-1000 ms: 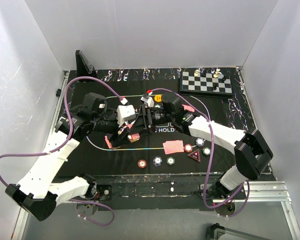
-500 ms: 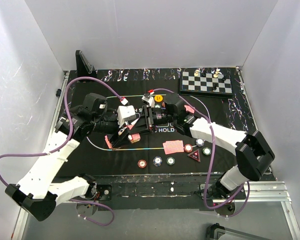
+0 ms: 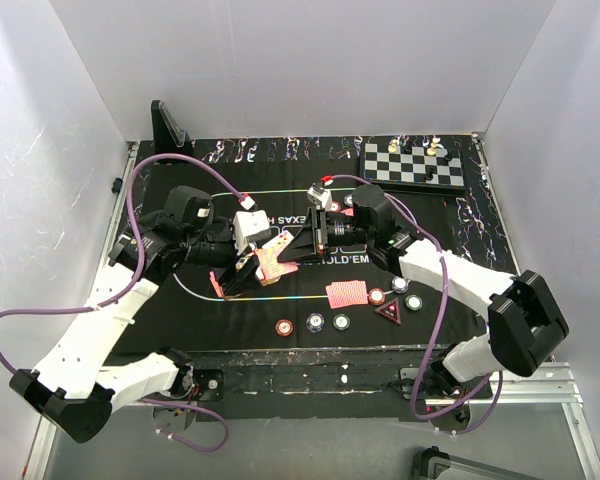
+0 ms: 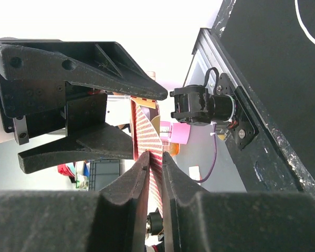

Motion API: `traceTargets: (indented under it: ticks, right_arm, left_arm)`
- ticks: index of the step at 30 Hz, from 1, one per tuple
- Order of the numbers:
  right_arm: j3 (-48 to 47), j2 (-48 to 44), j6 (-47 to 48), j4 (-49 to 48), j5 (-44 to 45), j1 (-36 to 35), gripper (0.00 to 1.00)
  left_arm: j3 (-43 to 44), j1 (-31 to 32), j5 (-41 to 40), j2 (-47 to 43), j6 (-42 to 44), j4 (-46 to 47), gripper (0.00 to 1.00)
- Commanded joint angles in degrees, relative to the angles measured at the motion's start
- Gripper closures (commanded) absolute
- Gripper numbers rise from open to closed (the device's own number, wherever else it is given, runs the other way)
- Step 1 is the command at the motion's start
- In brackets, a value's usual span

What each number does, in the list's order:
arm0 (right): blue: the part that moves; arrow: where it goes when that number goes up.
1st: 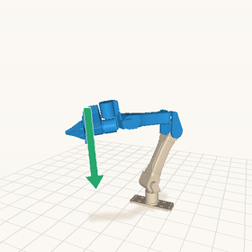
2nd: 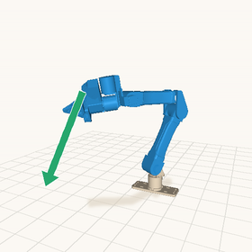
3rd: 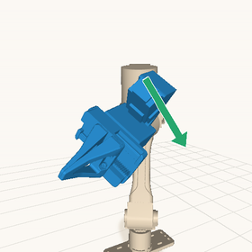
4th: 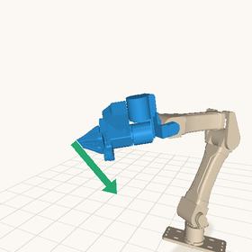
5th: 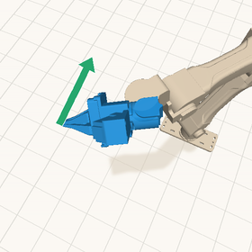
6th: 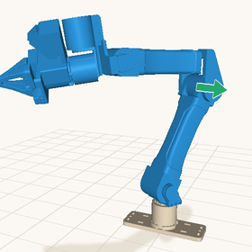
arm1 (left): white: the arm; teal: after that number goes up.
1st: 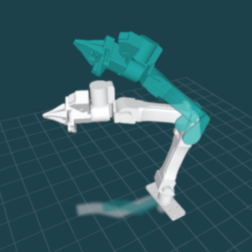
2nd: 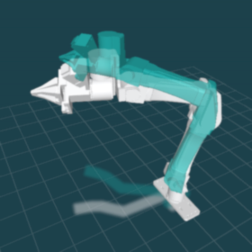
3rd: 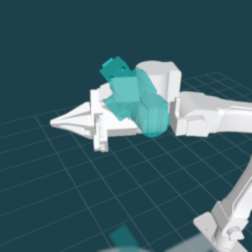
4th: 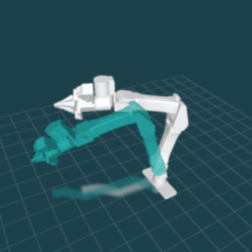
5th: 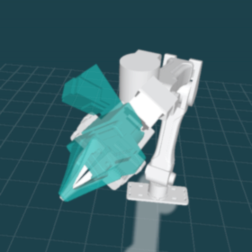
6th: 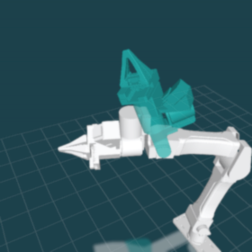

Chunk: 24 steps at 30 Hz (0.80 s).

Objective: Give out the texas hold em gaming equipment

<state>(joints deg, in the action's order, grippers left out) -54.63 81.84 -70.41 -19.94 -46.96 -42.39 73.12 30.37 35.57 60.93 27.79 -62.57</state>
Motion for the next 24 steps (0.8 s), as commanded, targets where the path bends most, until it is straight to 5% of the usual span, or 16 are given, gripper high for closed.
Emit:
traceTargets:
  ticks: [1, 11, 17, 20, 24]
  right_arm:
    - [0.5, -1.9, 1.2, 1.3, -1.4, 0.8, 0.82]
    - [0.3, -7.2, 4.8, 8.5, -2.7, 6.4, 0.99]
    - [-3.3, -8.5, 10.3, 17.3, -3.2, 10.0, 0.99]
    - [-7.1, -8.3, 16.1, 26.6, -1.6, 12.0, 0.99]
    - [-17.5, -3.1, 31.3, 47.6, 11.9, 12.2, 0.99]
  left_arm:
    - [1.8, -0.2, 1.4, -2.0, -0.6, 1.7, 0.79]
    - [1.2, -0.2, 1.2, -2.1, -0.5, 1.7, 0.79]
    - [1.0, -0.2, 0.7, -2.3, -0.2, 1.3, 0.79]
    - [1.0, -0.1, 0.4, -2.3, -0.1, 1.2, 0.79]
    - [1.0, -0.2, 0.5, -2.3, -0.1, 1.0, 0.79]
